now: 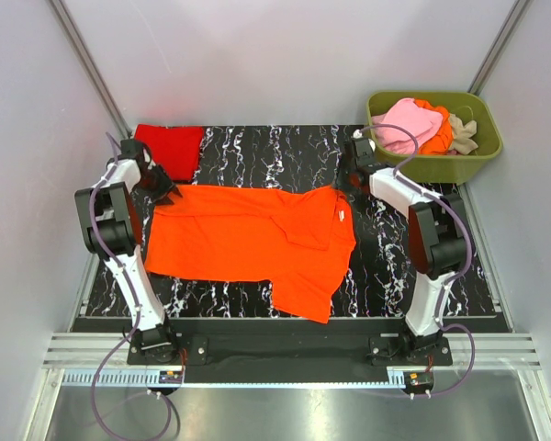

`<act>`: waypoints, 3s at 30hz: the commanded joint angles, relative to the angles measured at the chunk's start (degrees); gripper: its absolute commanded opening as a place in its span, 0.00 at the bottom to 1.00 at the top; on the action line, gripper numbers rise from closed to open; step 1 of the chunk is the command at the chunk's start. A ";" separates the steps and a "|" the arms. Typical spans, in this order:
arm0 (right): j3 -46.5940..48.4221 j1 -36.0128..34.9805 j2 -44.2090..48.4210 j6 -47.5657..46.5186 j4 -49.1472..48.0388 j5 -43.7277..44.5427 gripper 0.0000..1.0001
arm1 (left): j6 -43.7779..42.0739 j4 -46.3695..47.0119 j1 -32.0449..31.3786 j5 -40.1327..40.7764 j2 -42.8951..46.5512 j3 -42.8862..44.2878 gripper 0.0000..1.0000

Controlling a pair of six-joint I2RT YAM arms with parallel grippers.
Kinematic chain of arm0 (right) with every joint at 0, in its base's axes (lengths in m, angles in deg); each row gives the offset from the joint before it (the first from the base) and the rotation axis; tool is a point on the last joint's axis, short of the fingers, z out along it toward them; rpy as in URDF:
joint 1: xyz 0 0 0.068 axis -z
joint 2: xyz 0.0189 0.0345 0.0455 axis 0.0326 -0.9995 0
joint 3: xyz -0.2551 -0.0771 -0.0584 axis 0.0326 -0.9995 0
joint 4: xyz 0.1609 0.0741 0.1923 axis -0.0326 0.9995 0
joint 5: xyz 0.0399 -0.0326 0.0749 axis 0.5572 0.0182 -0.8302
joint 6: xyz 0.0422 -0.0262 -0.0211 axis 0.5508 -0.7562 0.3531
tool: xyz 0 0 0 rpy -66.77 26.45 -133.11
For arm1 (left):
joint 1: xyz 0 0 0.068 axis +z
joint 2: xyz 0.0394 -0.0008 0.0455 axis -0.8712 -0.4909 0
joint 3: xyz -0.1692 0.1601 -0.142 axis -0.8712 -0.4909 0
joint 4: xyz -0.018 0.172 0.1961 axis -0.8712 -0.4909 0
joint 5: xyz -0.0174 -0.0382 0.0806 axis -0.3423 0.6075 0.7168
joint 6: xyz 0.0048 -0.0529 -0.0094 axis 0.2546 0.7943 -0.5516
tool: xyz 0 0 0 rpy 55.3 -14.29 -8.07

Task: Fold and stack the t-shirts
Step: Fold the tshirt

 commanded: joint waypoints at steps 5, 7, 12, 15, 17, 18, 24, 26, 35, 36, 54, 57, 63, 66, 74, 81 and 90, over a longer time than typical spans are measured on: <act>7.19 1.52 -7.83 -3.59 -1.83 -0.17 0.42 | -1.28 0.17 0.56 1.90 -1.07 2.95 0.44; 8.16 1.79 -9.42 -3.32 -1.91 0.19 0.40 | -1.28 0.26 0.57 2.34 -1.60 2.96 0.44; 9.74 1.96 -12.50 -2.97 -2.09 0.89 0.32 | -1.37 0.08 0.65 2.95 -2.39 3.39 0.44; 9.14 2.31 -12.24 -0.61 -2.00 5.26 0.00 | -1.02 0.08 0.83 4.01 -2.48 2.87 0.45; 7.99 2.66 -11.45 2.11 -2.09 7.56 0.00 | -0.76 -0.01 0.92 5.32 -2.74 2.52 0.45; 7.90 2.67 -11.27 3.00 -2.18 9.23 0.00 | -0.41 -0.01 1.00 5.59 -2.92 2.43 0.45; 7.46 3.02 -11.09 7.49 -2.79 11.36 0.00 | 0.48 -0.01 1.36 6.74 -2.74 3.30 0.46; 7.90 2.93 -11.53 7.57 -2.97 10.21 0.00 | 0.48 -0.01 1.27 5.42 -2.83 4.27 0.46; 7.99 2.93 -1.89 7.05 -1.66 5.20 0.34 | 0.91 -4.48 1.36 4.09 4.37 7.44 0.57; 7.81 2.93 -0.65 7.05 -0.61 3.72 0.36 | 1.87 -5.27 1.44 4.18 6.29 6.83 0.58; -17.92 -11.66 29.41 22.69 12.85 -0.42 0.46 | 17.17 -8.71 7.25 23.24 34.43 -33.58 0.57; -20.22 -11.75 32.84 22.61 12.94 -1.39 0.47 | 18.57 -6.61 7.25 23.79 36.02 -38.86 0.53; -25.58 -13.06 36.71 25.85 13.90 -4.64 0.46 | 18.85 -4.23 7.16 21.06 35.14 -42.39 0.54; -29.62 -15.87 37.95 27.44 13.82 -3.94 0.46 | 18.67 -3.44 6.89 21.24 35.23 -43.45 0.50; -35.43 -25.17 42.86 34.02 18.46 -2.36 0.45 | 11.65 -4.13 6.89 25.63 37.86 -37.66 0.42; -39.11 -34.32 44.80 44.38 22.43 0.36 0.45 | 11.97 -6.95 6.81 26.96 42.87 -36.06 0.60; -40.79 -47.16 42.26 57.13 24.98 5.02 0.44 | 17.26 -7.48 6.81 21.67 51.83 -39.67 0.59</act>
